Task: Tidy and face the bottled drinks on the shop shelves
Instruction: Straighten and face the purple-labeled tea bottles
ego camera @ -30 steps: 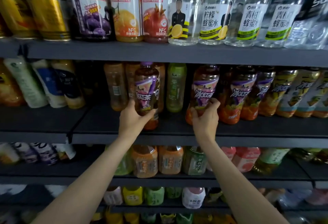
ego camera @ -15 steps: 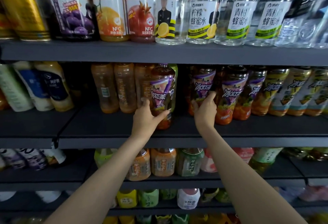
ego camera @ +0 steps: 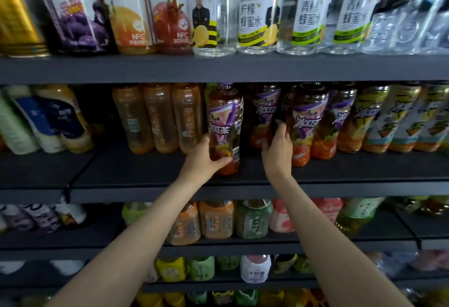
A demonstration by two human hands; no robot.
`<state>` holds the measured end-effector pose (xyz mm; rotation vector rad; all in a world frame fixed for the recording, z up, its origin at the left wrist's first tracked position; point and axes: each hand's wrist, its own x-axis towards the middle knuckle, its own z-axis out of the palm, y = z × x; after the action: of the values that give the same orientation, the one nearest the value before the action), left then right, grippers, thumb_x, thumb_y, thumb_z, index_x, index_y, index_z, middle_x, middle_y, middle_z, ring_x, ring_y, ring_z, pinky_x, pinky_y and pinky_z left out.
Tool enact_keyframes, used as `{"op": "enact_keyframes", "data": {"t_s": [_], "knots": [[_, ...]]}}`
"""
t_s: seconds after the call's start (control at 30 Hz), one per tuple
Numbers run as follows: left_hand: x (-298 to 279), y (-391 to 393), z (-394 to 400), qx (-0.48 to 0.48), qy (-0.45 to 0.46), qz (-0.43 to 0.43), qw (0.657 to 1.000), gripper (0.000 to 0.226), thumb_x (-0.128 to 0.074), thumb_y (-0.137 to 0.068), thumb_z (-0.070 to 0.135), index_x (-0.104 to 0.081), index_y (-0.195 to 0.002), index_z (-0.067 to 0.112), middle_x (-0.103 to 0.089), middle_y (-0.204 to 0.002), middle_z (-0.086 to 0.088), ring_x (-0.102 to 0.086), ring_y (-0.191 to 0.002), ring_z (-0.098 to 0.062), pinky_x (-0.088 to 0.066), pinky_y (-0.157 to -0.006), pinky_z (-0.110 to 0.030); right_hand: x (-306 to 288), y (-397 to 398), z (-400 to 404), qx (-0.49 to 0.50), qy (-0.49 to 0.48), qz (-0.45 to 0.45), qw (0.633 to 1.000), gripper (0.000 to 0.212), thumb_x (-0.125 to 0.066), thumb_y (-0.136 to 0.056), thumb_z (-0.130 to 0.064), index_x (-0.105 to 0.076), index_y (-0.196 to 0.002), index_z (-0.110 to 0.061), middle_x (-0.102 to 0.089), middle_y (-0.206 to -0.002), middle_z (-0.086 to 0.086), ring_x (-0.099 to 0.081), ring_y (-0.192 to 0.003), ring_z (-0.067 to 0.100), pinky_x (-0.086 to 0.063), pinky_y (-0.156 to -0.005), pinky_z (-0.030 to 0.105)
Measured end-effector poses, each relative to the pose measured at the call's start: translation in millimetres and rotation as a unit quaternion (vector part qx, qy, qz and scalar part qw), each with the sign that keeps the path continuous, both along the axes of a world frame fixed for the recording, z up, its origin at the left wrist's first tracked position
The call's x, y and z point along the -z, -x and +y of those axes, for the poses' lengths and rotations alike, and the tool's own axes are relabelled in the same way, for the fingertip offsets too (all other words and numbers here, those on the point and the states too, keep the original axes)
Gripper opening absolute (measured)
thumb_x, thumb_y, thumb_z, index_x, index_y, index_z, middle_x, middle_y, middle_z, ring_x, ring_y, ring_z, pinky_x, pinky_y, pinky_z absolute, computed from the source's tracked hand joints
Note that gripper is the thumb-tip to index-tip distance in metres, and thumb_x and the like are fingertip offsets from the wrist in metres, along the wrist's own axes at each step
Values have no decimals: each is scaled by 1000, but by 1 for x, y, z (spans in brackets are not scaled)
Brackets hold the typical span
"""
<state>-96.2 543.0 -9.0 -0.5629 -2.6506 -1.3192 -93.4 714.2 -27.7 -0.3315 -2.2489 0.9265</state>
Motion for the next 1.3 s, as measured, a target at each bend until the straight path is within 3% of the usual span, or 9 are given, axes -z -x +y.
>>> {"op": "enact_keyframes", "data": {"t_s": [0.17, 0.33, 0.43, 0.63, 0.77, 0.93, 1.07, 1.2, 1.3], "knots": [[6, -12, 52, -57, -28, 39, 997, 76, -77, -74, 32, -35, -133, 11, -54, -130, -6, -52, -118, -24, -35, -84, -21, -3, -47, 19, 26, -117, 183, 976, 43, -64, -80, 5, -46, -119, -1, -50, -113, 20, -48, -106, 29, -43, -89, 30], [17, -10, 91, -104, -21, 74, 992, 68, -77, -73, 36, -37, -119, 7, -49, -119, -12, -49, -112, -26, -41, -82, -28, -2, -51, 54, 72, -7, 52, 996, 56, -71, -82, -11, -41, -127, 0, -43, -128, 19, -42, -122, 34, -39, -98, 37], [17, -4, 104, -121, -12, 74, 990, 71, -76, -74, 38, -36, -122, 3, -46, -119, -15, -47, -111, -29, -45, -84, -33, 6, -50, 61, 60, -11, -20, 998, 44, -64, -88, -9, -42, -124, -1, -50, -126, 14, -48, -119, 30, -41, -88, 32], [18, -1, 126, -165, -1, 68, 984, 70, -74, -75, 39, -36, -121, 2, -42, -122, -15, -44, -114, -31, -46, -83, -37, 1, -48, 64, 71, -44, -47, 995, 39, -66, -87, -13, -43, -116, -1, -53, -119, 14, -53, -110, 30, -39, -79, 29], [15, -10, 132, -193, 17, 58, 979, 67, -72, -77, 40, -35, -121, 5, -40, -124, -13, -39, -118, -28, -43, -76, -33, 1, -51, 64, 63, -46, -45, 996, 39, -66, -87, -13, -43, -114, 0, -54, -118, 15, -53, -110, 30, -41, -81, 30], [12, -16, 134, -199, 8, 38, 979, 65, -71, -79, 36, -35, -124, 5, -39, -128, -12, -36, -121, -27, -43, -83, -34, -2, -57, 68, 42, -40, -55, 997, 36, -65, -87, -9, -44, -114, -1, -55, -117, 14, -54, -108, 30, -39, -76, 28], [18, -16, 108, -147, -54, 70, 985, 54, -71, -81, 30, -42, -119, 5, -43, -123, -12, -43, -116, -26, -42, -90, -32, -16, -73, 60, 34, -53, 56, 996, 34, -63, -87, -6, -47, -117, 0, -51, -117, 14, -51, -107, 29, -38, -78, 26], [21, -20, 69, -188, -93, 91, 973, 39, -61, -89, 20, -43, -119, 3, -45, -123, -15, -45, -115, -28, -34, -87, -19, -31, -66, 21, -77, -94, 154, 981, 31, -64, -85, -3, -50, -112, 3, -51, -111, 16, -56, -97, 28, -49, -79, 31], [19, -24, 40, -197, -82, 81, 974, 52, -58, -90, 12, -32, -133, 1, -40, -135, -17, -42, -122, -28, -35, -91, -21, -24, -45, -16, -182, -91, 109, 973, 37, -66, -84, -5, -48, -116, 2, -51, -115, 16, -59, -97, 27, -53, -77, 38]]}}
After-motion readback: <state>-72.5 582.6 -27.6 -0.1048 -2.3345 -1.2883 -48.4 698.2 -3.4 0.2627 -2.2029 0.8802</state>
